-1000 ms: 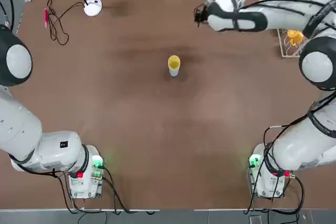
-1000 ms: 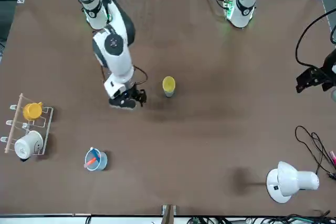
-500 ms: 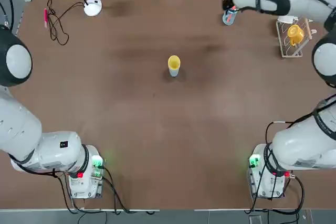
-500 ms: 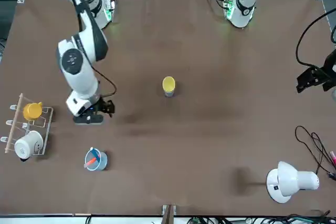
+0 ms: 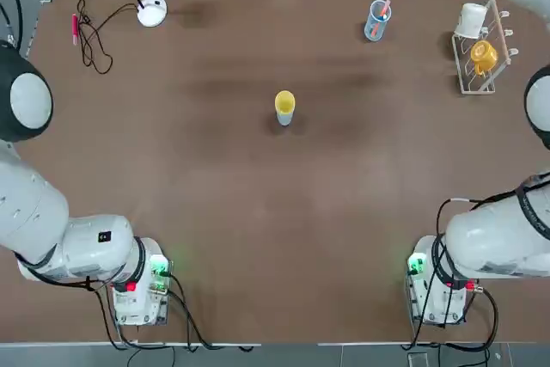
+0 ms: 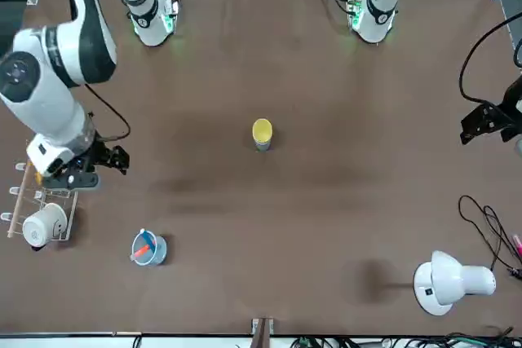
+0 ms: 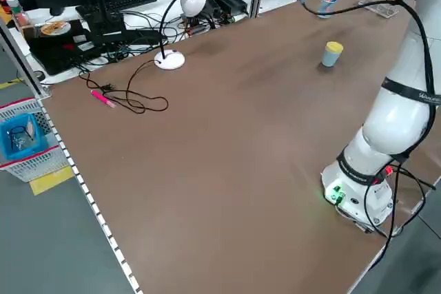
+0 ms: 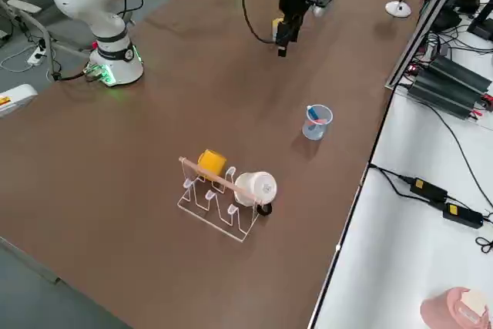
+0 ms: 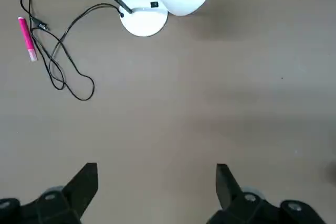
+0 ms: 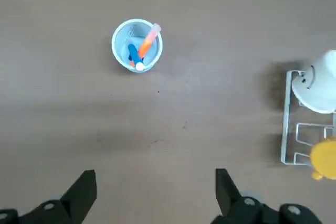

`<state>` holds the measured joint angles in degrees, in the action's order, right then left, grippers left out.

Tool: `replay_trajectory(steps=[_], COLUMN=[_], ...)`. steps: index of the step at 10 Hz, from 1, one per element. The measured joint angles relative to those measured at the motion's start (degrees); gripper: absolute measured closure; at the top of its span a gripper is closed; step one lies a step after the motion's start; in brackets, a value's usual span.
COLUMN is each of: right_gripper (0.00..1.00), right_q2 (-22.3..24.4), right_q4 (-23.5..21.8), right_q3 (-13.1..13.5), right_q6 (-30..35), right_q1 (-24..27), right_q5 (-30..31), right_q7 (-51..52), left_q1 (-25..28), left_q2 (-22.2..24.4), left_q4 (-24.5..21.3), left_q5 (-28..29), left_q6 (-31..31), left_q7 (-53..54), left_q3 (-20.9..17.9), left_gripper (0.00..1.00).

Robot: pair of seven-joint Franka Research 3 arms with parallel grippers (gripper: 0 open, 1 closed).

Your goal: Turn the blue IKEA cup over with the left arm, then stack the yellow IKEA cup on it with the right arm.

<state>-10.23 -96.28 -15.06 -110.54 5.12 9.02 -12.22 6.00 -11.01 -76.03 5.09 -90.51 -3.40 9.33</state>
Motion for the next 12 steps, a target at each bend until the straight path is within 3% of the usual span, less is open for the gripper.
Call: replay_trajectory(steps=[3, 6, 12], right_gripper=[0.0, 0.0, 0.0], right_q2=[5.8, 7.55, 7.54], right_q4=[1.77, 6.39, 9.88], right_q3=[5.03, 8.97, 11.01], right_q6=[5.24, 10.59, 14.68], right_q1=[0.5, 3.67, 3.88], right_q5=[-1.11, -3.83, -6.36], right_q7=[-0.35, 6.12, 6.57], left_q1=[0.02, -0.02, -0.01], left_q2=[0.0, 0.0, 0.04], left_q4=[0.0, 0.0, 0.01], left_q5=[0.0, -0.08, -3.88], left_q6=[0.0, 0.0, 1.86], left_q7=[0.0, -0.05, -4.29], left_q3=[-0.01, 0.0, 0.02], left_gripper=[0.01, 0.01, 0.01])
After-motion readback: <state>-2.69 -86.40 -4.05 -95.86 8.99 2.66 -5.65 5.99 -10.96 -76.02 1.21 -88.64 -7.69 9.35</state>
